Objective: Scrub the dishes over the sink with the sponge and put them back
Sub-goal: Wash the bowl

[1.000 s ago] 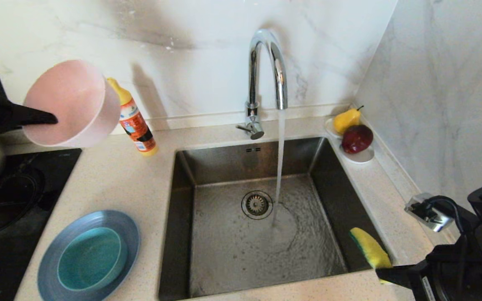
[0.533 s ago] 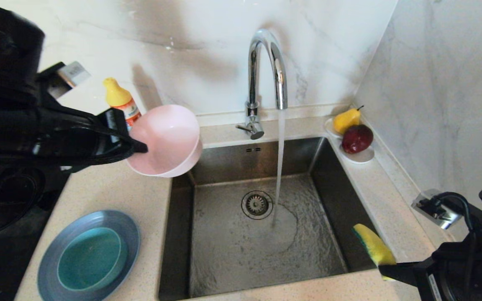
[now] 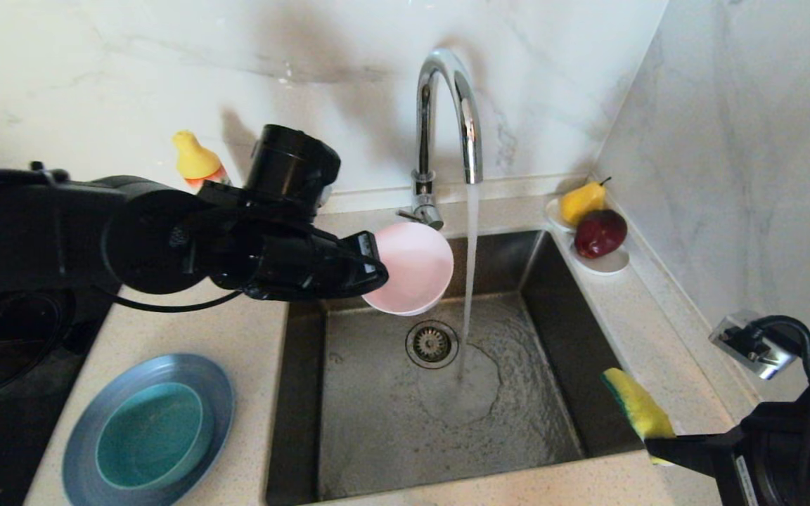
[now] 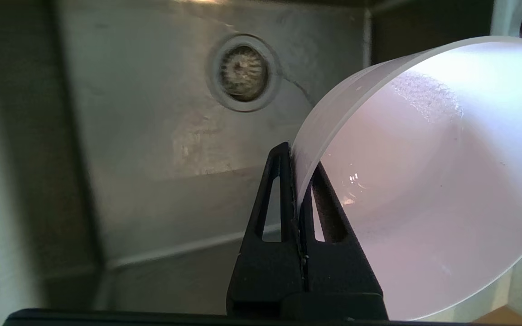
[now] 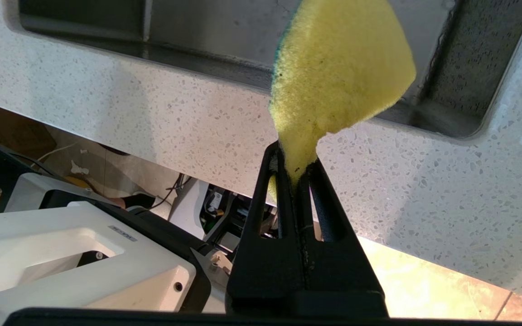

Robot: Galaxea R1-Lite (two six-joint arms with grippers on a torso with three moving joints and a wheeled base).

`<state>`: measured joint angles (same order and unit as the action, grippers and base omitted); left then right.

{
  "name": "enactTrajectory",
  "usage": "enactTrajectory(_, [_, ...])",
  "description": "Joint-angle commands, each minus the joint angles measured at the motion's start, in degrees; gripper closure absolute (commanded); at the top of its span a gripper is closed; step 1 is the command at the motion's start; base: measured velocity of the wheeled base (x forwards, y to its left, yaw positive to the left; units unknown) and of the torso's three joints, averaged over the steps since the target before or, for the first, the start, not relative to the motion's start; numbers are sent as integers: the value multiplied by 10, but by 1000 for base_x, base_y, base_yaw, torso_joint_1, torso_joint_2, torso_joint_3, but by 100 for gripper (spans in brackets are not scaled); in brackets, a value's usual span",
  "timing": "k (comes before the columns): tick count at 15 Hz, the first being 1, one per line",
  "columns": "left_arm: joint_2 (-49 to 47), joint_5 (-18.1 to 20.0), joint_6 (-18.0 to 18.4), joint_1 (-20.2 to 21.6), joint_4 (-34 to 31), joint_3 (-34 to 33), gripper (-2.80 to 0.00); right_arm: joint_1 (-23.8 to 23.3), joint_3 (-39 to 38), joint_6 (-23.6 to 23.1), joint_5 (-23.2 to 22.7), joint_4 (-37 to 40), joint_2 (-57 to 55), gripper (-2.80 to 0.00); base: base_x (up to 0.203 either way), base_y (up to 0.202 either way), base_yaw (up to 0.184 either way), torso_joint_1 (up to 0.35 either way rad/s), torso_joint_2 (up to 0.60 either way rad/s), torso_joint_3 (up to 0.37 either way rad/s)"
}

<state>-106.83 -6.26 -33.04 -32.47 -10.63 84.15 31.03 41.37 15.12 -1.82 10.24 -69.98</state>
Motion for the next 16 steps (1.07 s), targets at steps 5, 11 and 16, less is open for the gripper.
enactTrajectory(5, [-120, -1, -15, -34, 2, 70, 0, 1, -2, 0, -2, 0, 18, 0, 0, 0, 0, 0, 0, 0])
enactTrajectory(11, [-188, -2, -33, -37, 1, 152, 0, 1, -6, 1, -4, 0, 18, 0, 0, 0, 0, 0, 0, 0])
enactTrajectory(16, [-197, -2, -42, -37, 0, 164, 0, 1, -5, 1, -4, 0, 21, 0, 0, 0, 0, 0, 0, 0])
